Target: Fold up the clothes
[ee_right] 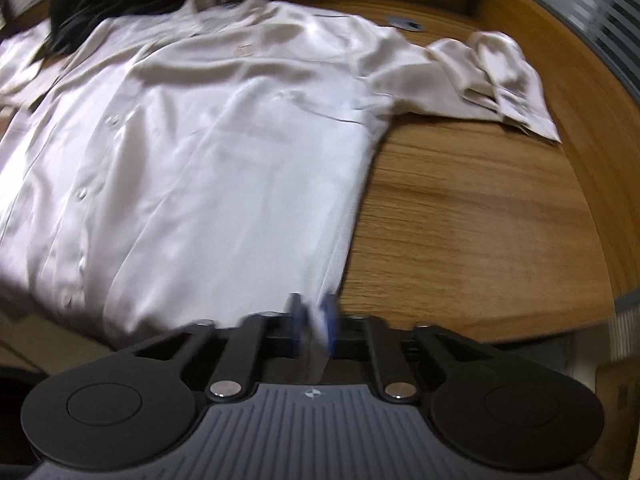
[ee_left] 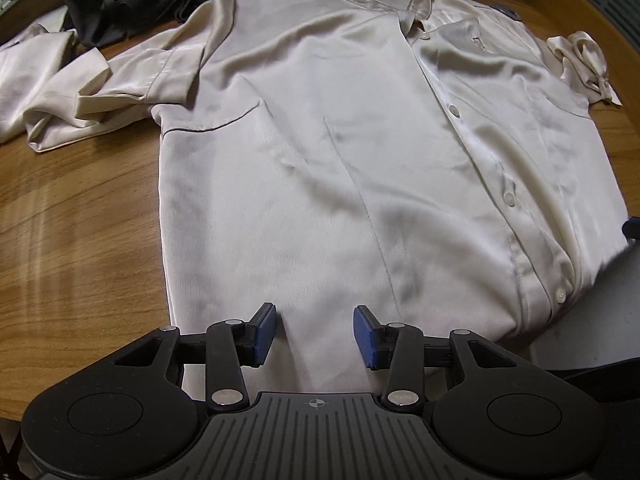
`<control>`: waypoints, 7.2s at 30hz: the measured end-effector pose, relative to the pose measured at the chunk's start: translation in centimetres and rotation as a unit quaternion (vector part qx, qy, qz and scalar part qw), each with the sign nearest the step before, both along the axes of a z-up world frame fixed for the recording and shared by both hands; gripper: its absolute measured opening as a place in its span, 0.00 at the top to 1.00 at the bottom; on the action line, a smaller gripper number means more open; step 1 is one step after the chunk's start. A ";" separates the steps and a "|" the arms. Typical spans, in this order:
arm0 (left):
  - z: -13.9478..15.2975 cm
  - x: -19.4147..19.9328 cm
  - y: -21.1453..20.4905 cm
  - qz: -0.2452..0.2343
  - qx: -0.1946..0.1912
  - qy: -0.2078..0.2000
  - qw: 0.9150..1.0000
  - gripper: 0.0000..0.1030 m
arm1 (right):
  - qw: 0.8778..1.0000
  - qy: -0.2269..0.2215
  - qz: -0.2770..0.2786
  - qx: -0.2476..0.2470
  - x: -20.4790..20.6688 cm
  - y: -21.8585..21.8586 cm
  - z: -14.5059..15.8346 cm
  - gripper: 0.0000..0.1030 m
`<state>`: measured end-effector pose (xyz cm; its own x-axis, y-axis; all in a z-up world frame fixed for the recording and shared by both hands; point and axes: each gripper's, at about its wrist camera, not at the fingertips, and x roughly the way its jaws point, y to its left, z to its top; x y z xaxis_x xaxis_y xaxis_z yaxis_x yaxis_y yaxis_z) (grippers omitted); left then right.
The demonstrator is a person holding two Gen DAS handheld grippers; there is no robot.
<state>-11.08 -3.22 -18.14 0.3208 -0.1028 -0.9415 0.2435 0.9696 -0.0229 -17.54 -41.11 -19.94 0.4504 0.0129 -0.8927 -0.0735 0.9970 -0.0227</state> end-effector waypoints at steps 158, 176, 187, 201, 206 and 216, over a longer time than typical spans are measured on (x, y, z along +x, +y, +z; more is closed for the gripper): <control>0.9 20.2 4.4 -0.202 0.045 -0.017 0.978 0.28 | 0.996 0.001 -0.027 0.080 11.1 18.0 3.7 0.57; 5.1 19.6 17.1 0.059 0.010 -0.046 0.997 0.92 | 0.998 0.019 0.015 0.065 11.6 18.5 3.1 0.57; 4.1 12.5 28.7 0.299 0.023 -0.013 0.954 0.93 | 0.993 0.020 0.104 0.056 13.7 21.4 4.0 0.57; 6.6 5.9 33.2 0.393 0.027 0.000 0.919 0.95 | 0.977 0.018 0.207 0.053 15.2 24.8 4.9 0.57; 6.9 7.3 35.4 0.367 0.069 -0.004 0.928 0.95 | 0.980 0.020 0.194 0.043 15.3 26.0 5.1 0.57; 5.5 10.9 37.1 0.221 0.130 -0.044 0.966 0.91 | 0.988 0.010 0.144 0.049 14.0 31.8 7.2 0.57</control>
